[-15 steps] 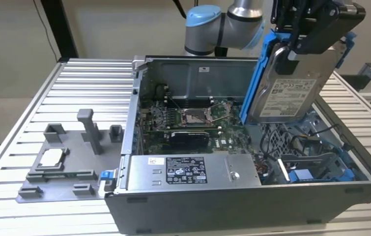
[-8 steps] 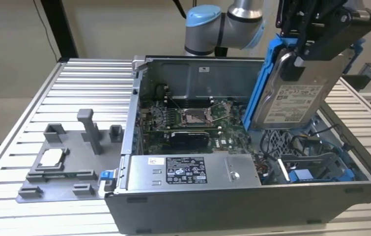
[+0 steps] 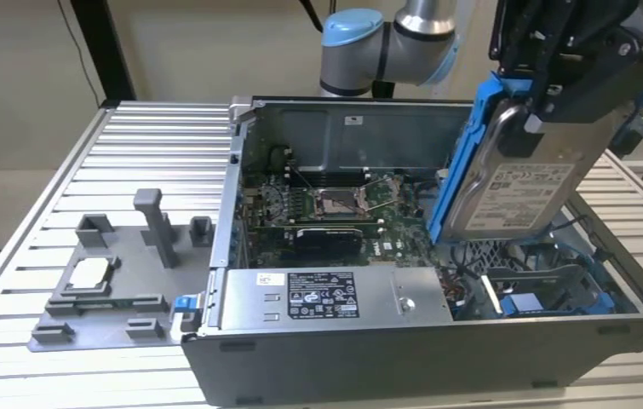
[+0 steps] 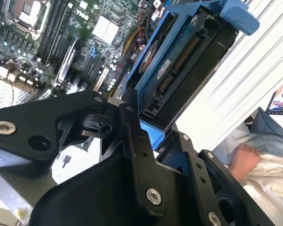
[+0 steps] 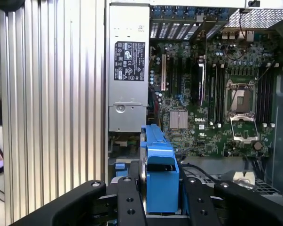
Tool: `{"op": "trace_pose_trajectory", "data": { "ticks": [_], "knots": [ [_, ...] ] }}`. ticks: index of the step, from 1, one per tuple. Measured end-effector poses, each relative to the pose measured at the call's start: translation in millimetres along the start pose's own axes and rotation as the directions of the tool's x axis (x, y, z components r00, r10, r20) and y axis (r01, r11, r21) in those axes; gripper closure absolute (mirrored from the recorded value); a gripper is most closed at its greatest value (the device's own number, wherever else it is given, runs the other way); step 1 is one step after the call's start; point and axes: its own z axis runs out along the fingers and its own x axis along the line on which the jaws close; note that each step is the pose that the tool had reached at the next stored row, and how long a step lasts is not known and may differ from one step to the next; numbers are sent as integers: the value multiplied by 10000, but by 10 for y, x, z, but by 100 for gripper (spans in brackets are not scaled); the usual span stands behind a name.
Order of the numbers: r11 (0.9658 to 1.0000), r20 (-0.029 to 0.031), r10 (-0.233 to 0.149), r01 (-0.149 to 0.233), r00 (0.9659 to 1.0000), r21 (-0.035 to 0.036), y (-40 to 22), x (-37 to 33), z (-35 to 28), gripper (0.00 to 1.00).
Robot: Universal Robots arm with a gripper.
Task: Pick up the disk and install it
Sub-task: 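Pick up the disk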
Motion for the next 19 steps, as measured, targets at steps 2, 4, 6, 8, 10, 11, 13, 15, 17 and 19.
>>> {"op": "trace_pose_trajectory", "data": {
  "ticks": [2, 4, 6, 8, 10, 11, 13, 15, 17, 19],
  "knots": [
    [10000, 2, 0, 0, 10000, 0, 0, 55, -1, 100],
    [10000, 2, 1, -1, 10000, 0, 0, 108, -3, 100],
    [10000, 6, 0, 0, 10000, 0, 0, 160, -3, 100],
    [10000, 12, 0, 0, 10000, 0, 0, 204, -4, 100],
    [10000, 23, 0, 0, 10000, 0, 1, 246, -5, 100],
    [10000, 28, 0, 0, 10000, 0, 1, 269, -6, 100],
    [10000, 34, 0, 0, 10000, 0, 1, 318, -7, 100],
    [10000, 36, -1, 1, 10000, -1, 0, 364, -7, 100],
    [10000, 34, 0, 0, 10000, -1, -19, 373, -8, 100],
    [10000, 35, 1, -1, 10000, -1, -69, 373, -9, 100]
  ]
}}
